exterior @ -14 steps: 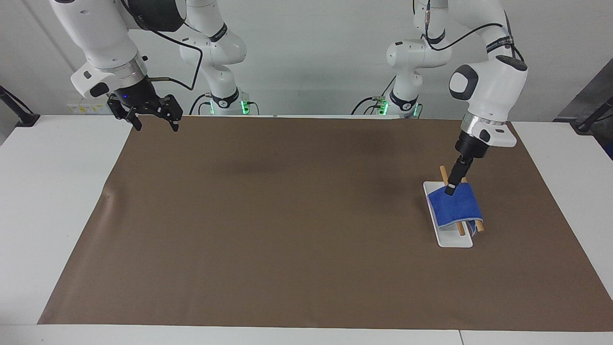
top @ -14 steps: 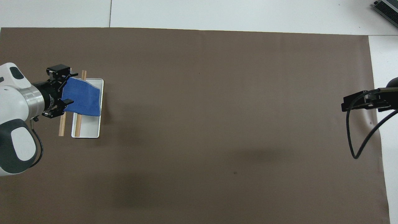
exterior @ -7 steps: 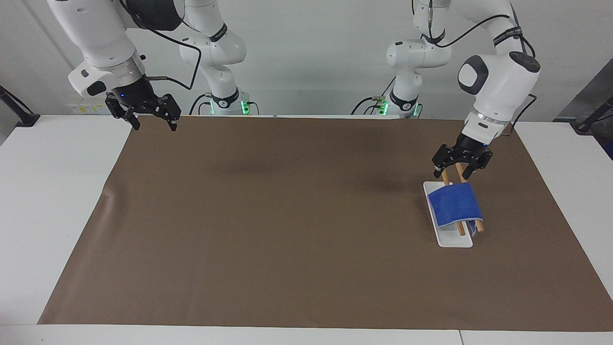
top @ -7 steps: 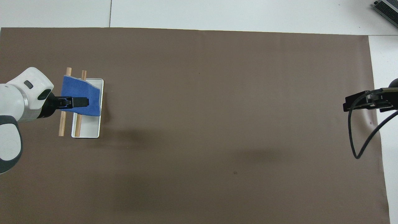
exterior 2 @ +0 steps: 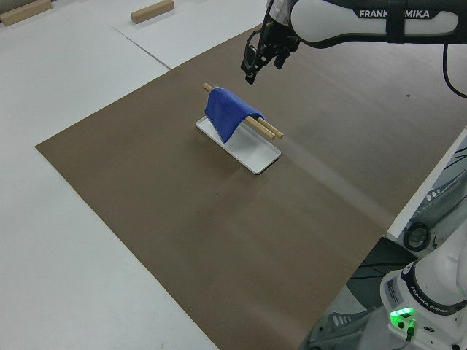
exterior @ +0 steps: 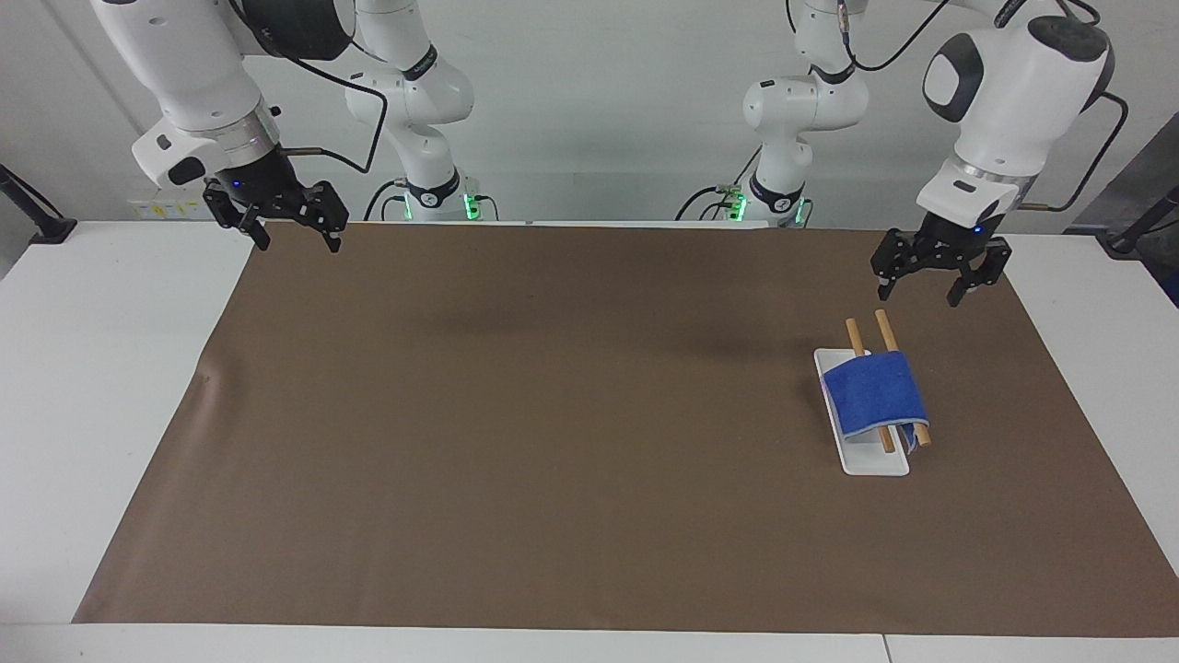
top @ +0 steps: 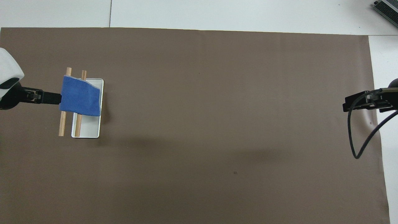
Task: Right arm passes towel to left arm to hang
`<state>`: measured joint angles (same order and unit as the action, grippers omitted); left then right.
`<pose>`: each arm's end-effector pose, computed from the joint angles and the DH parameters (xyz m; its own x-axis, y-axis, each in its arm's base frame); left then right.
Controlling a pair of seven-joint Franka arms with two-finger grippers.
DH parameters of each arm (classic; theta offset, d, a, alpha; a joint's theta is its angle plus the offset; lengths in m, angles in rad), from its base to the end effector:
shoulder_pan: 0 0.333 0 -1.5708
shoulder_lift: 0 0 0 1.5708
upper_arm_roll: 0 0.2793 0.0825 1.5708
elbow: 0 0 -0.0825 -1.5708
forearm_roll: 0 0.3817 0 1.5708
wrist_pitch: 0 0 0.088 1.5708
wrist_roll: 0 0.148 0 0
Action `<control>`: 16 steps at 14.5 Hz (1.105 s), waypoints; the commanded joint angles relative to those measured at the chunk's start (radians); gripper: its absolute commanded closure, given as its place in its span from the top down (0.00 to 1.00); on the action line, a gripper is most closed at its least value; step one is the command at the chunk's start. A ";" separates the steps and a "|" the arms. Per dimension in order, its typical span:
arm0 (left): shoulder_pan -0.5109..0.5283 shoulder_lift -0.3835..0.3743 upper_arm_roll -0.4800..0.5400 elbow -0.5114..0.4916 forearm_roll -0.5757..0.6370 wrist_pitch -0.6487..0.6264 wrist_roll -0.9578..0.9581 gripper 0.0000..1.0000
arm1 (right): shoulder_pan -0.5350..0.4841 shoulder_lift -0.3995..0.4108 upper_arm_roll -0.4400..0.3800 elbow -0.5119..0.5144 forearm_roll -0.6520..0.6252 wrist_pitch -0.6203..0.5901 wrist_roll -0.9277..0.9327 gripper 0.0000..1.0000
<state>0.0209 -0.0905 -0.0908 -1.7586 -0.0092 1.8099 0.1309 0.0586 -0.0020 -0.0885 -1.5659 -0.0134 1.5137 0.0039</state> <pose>0.5514 -0.0411 0.5293 0.9703 -0.1974 0.1399 -0.1969 -0.9803 -0.0175 0.5432 -0.0183 0.5454 0.9981 -0.0345 -0.0501 -0.0339 -0.9993 0.0134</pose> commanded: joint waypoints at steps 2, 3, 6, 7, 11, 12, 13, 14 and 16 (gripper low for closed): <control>0.007 0.135 -0.007 0.270 0.023 -0.208 0.013 1.00 | -0.003 -0.021 0.001 -0.028 -0.003 0.023 0.007 1.00; 0.005 0.143 -0.007 0.299 0.023 -0.237 0.013 1.00 | -0.003 -0.021 0.001 -0.028 -0.003 0.023 0.005 1.00; -0.007 0.137 -0.012 0.314 0.023 -0.284 0.013 1.00 | -0.003 -0.021 0.001 -0.029 -0.003 0.023 0.005 1.00; -0.010 0.118 -0.015 0.297 0.021 -0.294 0.010 1.00 | -0.003 -0.022 0.001 -0.029 -0.003 0.023 0.005 1.00; -0.004 0.078 -0.014 0.272 0.041 -0.406 0.007 1.00 | -0.003 -0.027 0.001 -0.042 -0.003 0.025 0.007 1.00; -0.002 0.078 -0.013 0.274 0.043 -0.414 0.007 1.00 | -0.003 -0.027 0.001 -0.042 -0.003 0.025 0.007 1.00; -0.002 0.078 -0.012 0.274 0.044 -0.416 0.007 1.00 | -0.003 -0.027 0.001 -0.042 -0.003 0.025 0.007 1.00; -0.002 0.078 -0.010 0.275 0.044 -0.417 0.007 1.00 | -0.003 -0.027 0.001 -0.043 -0.003 0.025 0.007 1.00; 0.001 0.072 -0.010 0.275 0.043 -0.425 -0.002 1.00 | -0.003 -0.029 0.001 -0.046 -0.003 0.025 0.007 1.00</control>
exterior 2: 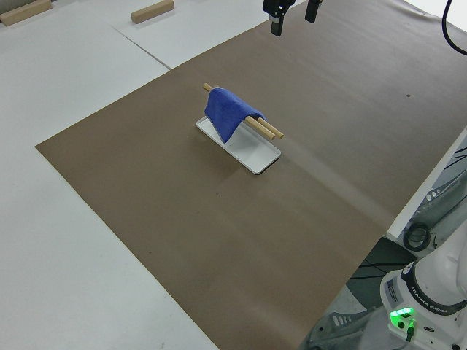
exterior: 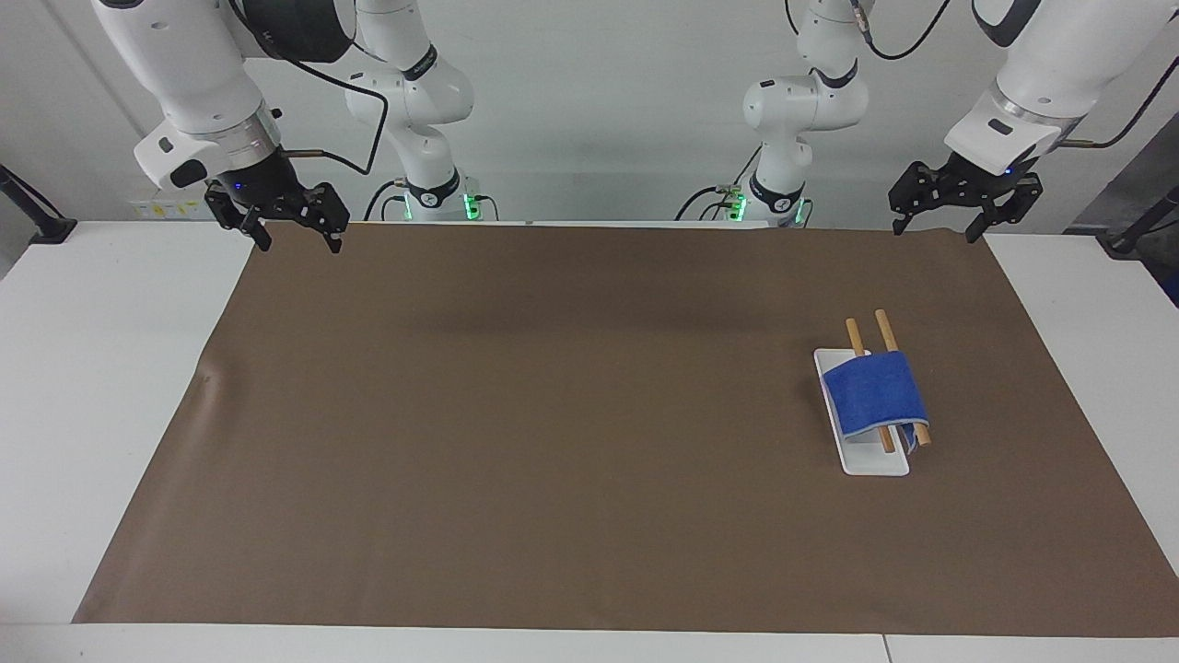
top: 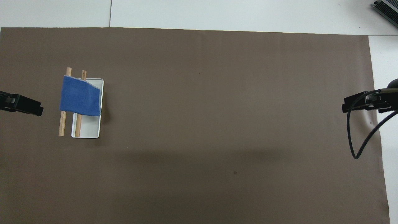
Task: Right arm passes towel to left arm to hang
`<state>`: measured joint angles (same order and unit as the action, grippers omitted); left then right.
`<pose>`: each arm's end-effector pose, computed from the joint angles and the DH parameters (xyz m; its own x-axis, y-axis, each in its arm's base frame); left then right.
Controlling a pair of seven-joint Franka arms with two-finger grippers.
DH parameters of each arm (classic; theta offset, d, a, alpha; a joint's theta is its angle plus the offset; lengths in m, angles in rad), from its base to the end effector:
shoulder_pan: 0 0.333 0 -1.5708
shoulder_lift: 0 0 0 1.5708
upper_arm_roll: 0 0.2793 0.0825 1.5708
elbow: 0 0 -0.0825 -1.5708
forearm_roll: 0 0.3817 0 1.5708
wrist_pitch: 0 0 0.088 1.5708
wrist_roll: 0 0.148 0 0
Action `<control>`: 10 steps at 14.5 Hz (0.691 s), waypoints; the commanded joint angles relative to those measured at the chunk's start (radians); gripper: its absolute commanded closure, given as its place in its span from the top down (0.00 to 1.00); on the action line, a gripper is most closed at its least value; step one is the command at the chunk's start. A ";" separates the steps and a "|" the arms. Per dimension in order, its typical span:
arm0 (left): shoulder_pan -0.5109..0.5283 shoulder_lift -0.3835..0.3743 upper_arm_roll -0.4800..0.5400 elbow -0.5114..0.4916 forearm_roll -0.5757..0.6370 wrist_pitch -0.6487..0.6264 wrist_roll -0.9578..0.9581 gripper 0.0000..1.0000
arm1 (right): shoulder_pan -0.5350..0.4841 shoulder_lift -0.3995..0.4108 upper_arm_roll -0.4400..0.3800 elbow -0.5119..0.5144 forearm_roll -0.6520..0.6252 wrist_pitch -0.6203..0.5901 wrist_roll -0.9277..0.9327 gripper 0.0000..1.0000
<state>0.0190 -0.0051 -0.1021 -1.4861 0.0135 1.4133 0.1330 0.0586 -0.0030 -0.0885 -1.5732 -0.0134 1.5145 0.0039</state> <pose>0.5300 -0.0421 0.5755 0.9748 -0.2121 -0.0689 -0.2129 -0.9771 -0.0049 0.5426 -0.0183 0.5426 0.9979 -0.0345 -0.0556 -0.0338 -0.9993 0.0133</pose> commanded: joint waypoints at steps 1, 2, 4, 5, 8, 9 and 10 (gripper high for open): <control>0.002 -0.022 0.001 0.001 0.019 -0.031 -0.007 1.00 | -0.003 -0.028 0.001 -0.039 -0.003 0.024 0.007 1.00; 0.002 -0.030 0.001 0.000 0.019 -0.030 -0.012 1.00 | -0.003 -0.028 0.001 -0.041 -0.003 0.024 0.007 1.00; 0.004 -0.030 -0.001 0.000 0.017 -0.024 -0.083 1.00 | -0.005 -0.028 0.001 -0.041 -0.003 0.024 0.007 1.00; 0.002 -0.030 0.001 0.000 0.017 -0.025 -0.085 1.00 | -0.003 -0.028 0.001 -0.041 -0.003 0.024 0.007 1.00; 0.004 -0.030 0.001 -0.002 0.017 -0.017 -0.084 1.00 | -0.005 -0.032 0.001 -0.044 -0.003 0.026 0.007 1.00; 0.004 -0.030 0.001 -0.002 0.017 -0.013 -0.084 1.00 | -0.003 -0.032 0.001 -0.045 -0.003 0.024 0.007 1.00; 0.004 -0.030 0.002 -0.002 0.017 -0.011 -0.084 1.00 | -0.003 -0.035 0.001 -0.050 -0.003 0.026 0.007 1.00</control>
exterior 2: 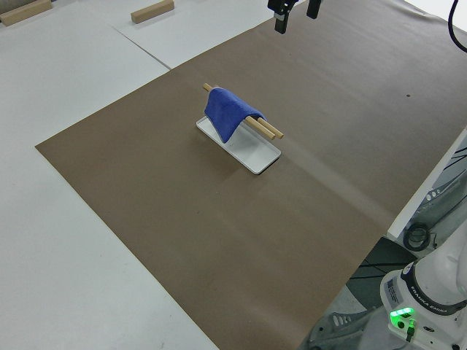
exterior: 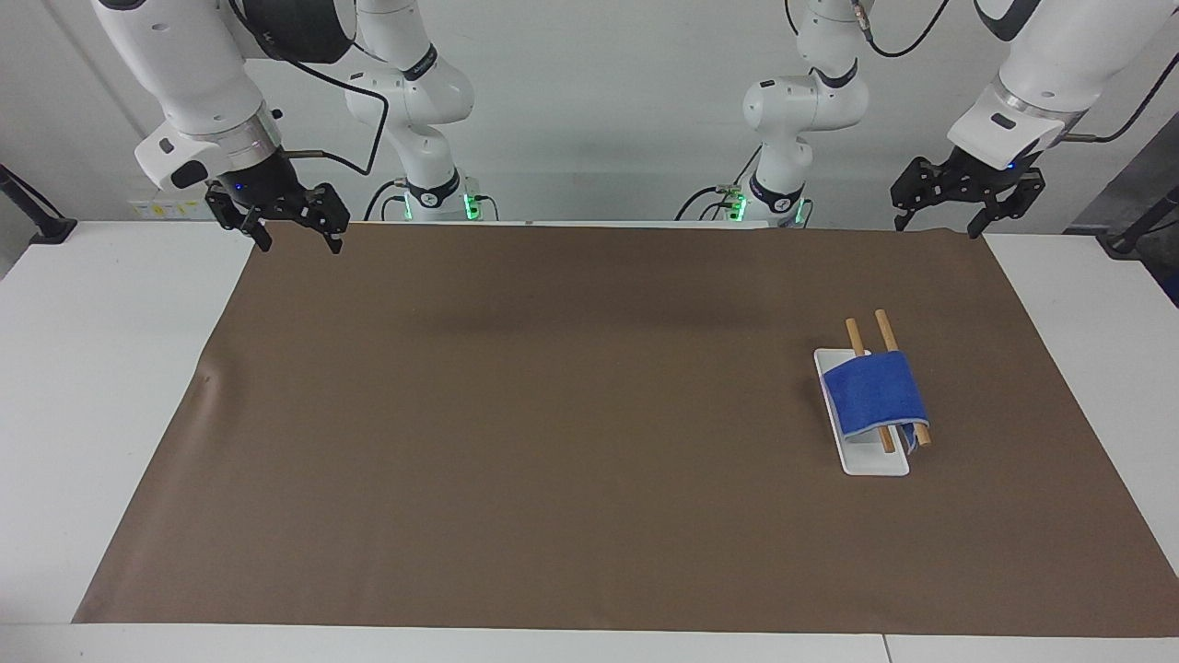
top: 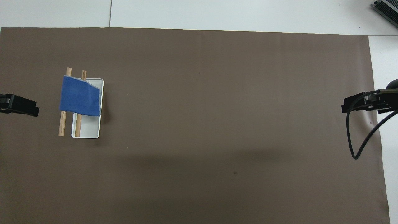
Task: Right arm passes towel to left arm to hang
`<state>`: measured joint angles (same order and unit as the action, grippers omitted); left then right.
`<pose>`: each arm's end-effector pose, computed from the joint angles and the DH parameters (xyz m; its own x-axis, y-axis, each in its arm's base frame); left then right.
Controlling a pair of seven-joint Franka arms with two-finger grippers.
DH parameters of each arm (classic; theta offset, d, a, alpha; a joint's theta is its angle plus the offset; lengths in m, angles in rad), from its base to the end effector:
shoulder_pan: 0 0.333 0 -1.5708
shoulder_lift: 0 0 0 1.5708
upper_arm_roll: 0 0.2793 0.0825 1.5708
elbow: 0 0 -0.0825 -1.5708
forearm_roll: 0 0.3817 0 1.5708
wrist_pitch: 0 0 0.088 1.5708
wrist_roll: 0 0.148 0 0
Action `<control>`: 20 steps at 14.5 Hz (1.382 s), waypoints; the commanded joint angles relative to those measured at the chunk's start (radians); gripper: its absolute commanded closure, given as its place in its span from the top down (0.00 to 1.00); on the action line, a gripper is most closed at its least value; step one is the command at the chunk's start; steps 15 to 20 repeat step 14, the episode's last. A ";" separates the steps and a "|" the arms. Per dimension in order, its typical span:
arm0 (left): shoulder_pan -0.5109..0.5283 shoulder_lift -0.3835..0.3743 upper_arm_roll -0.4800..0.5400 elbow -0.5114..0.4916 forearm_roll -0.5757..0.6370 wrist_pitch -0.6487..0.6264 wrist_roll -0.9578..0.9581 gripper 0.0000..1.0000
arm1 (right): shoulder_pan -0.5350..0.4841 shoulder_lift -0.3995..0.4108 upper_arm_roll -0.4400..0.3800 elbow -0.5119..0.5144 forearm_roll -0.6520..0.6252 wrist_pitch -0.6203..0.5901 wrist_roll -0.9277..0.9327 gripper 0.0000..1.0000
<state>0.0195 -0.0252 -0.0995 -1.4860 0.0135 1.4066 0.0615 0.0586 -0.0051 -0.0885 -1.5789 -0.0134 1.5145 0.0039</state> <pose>0.5241 -0.0405 0.5856 0.9888 -0.1385 -0.0552 -0.1394 -0.9902 -0.0126 0.5418 -0.0183 0.5411 0.9976 -0.0345 -0.0592 -0.0337 -0.9993 0.0132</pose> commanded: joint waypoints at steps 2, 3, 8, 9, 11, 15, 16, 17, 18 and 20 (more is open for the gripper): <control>0.003 -0.010 0.000 -0.002 0.017 -0.008 -0.012 1.00 | -0.003 -0.033 0.001 -0.049 -0.003 0.026 0.007 1.00; 0.003 -0.010 0.000 -0.002 0.017 -0.008 -0.012 1.00 | -0.003 -0.036 0.001 -0.049 -0.003 0.026 0.007 1.00; 0.004 -0.010 0.003 -0.008 0.014 0.006 -0.020 1.00 | -0.005 -0.036 0.001 -0.049 -0.003 0.026 0.007 1.00; 0.005 -0.012 0.003 -0.010 0.014 0.008 -0.022 1.00 | -0.003 -0.036 0.001 -0.049 -0.003 0.024 0.005 1.00; 0.004 -0.012 0.003 -0.010 0.014 0.008 -0.025 1.00 | 0.000 -0.032 0.004 -0.023 -0.003 0.016 0.005 1.00; 0.003 -0.012 0.003 -0.010 0.014 0.009 -0.025 1.00 | -0.003 -0.027 0.003 0.037 -0.005 -0.049 0.005 1.00; 0.003 -0.012 0.003 -0.010 0.014 0.009 -0.025 1.00 | -0.003 -0.027 0.003 0.037 -0.005 -0.049 0.005 1.00; 0.003 -0.012 0.003 -0.010 0.014 0.009 -0.025 1.00 | -0.003 -0.027 0.003 0.037 -0.005 -0.049 0.005 1.00; 0.003 -0.012 0.003 -0.010 0.014 0.009 -0.025 1.00 | -0.003 -0.027 0.003 0.037 -0.005 -0.049 0.005 1.00; 0.003 -0.012 0.003 -0.010 0.014 0.009 -0.025 1.00 | -0.003 -0.027 0.003 0.037 -0.005 -0.049 0.005 1.00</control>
